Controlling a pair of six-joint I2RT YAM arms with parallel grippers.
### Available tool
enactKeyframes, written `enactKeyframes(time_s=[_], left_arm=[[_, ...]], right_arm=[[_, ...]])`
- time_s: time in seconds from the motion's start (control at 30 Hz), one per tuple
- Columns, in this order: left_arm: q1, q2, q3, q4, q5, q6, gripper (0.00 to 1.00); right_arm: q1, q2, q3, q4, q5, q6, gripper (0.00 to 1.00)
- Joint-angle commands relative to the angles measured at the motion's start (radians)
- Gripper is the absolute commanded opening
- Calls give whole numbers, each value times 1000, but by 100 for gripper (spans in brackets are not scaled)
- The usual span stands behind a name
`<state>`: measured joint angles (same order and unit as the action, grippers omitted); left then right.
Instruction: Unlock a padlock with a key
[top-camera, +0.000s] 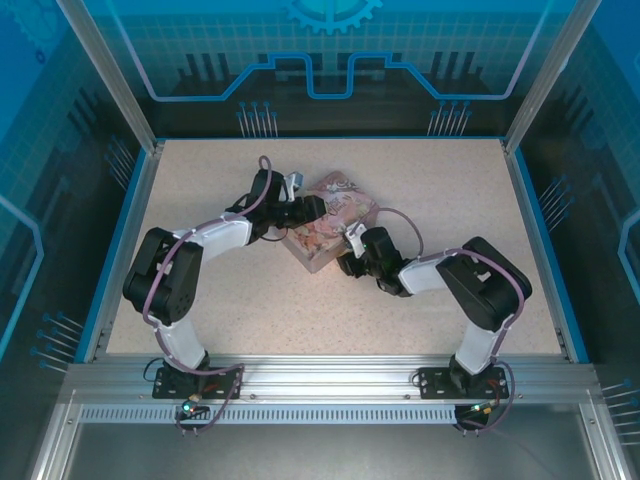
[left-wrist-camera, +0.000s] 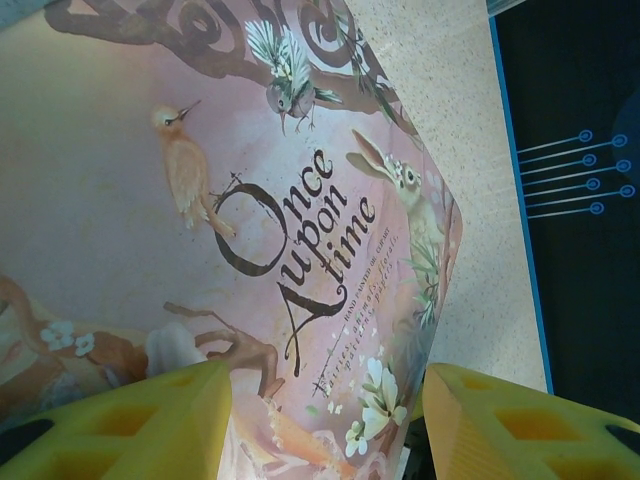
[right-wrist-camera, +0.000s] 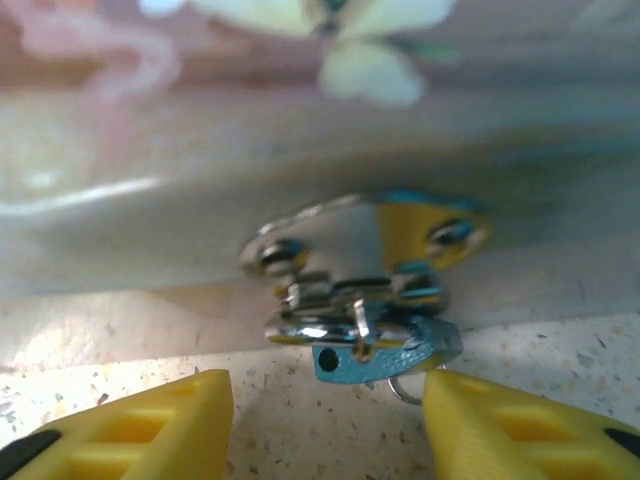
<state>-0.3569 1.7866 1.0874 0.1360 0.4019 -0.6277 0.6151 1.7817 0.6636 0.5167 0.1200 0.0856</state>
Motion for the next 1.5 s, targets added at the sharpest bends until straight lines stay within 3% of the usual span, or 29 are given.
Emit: enactKeyframes(time_s=[0.0,0.13,0.3,0.47,0.6,0.8,1.0,1.27,1.47], left_arm=[[16,28,-27,-151,-66,19,55],[21,21,-26,-155,-71,22,55],[22,19,-29,-156,-69,25,55],[27,19,-33,-153,-68,25,55],[29,15,-41,-146,-65,25,55],[33,17,-43,-140,-55,20,55],[33,14,-43,-140,-56,18,55],[33,19,-31,-150,-54,22,55],[33,19,-30,-153,-58,25,55]], right_arm=[[26,31,43,-3,-61,-30,43],[56,20,51,-29,-42,-33,22],[8,-48,-18,-4,-88,26,2],[-34,-101,-54,-38,-104,61,0],[-97,-122,-114,36,-147,130,21],[-220,-40,-125,227,-419,227,45],[-251,27,-83,301,-492,263,59],[-303,105,-76,458,-582,344,70],[-325,124,-64,467,-654,345,79]])
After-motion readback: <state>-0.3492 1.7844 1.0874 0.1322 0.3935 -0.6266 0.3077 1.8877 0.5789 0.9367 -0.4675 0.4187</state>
